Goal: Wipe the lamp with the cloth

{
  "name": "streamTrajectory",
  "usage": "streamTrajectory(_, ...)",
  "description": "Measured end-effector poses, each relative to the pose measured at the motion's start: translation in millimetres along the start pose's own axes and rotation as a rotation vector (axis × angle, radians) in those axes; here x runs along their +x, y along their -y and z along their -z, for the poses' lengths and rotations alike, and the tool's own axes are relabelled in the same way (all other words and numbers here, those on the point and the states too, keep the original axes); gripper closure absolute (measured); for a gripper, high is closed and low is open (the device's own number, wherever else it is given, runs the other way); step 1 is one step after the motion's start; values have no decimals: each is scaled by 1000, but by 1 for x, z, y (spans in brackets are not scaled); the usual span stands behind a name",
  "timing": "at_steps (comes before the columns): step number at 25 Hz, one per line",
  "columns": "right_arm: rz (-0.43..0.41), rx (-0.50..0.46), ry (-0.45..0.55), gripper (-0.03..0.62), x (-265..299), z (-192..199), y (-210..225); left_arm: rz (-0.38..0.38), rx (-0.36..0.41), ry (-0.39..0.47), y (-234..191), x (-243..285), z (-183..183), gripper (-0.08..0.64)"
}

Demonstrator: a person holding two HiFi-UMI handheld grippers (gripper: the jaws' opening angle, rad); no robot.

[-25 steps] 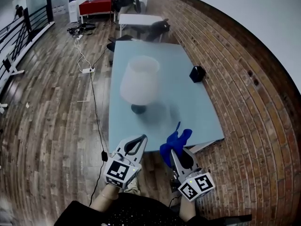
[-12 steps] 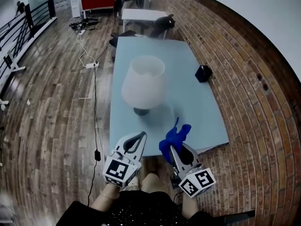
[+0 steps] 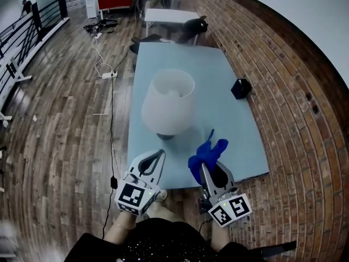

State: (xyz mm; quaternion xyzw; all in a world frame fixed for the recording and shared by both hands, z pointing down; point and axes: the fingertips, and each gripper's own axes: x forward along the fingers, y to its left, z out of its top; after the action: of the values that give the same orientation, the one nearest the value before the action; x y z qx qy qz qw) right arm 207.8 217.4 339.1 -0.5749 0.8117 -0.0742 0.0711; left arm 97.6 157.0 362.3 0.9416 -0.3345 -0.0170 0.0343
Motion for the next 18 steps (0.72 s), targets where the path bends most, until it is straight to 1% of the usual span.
streamTrajectory(2, 10, 15, 32, 500, 12, -6, 11, -4, 4, -8, -12, 9, 0, 551)
streamTrajectory(4, 4, 28, 43, 500, 27, -8, 20, -14, 10, -12, -28, 18, -2, 551)
streamTrajectory(7, -31, 26, 33, 500, 53, -7, 28, -40, 16, -11, -56, 29, -8, 551)
streamTrajectory(10, -55, 22, 42, 500, 76, -14, 36, -48, 33, 3, -79, 40, -19, 551)
streamTrajectory(14, -89, 16, 112, 500, 103, -47, 40, -62, 47, 49, -108, 54, -42, 551)
streamTrajectory(18, -128, -44, 201, 500, 130, -90, 41, -81, 51, 70, -130, 68, -56, 551)
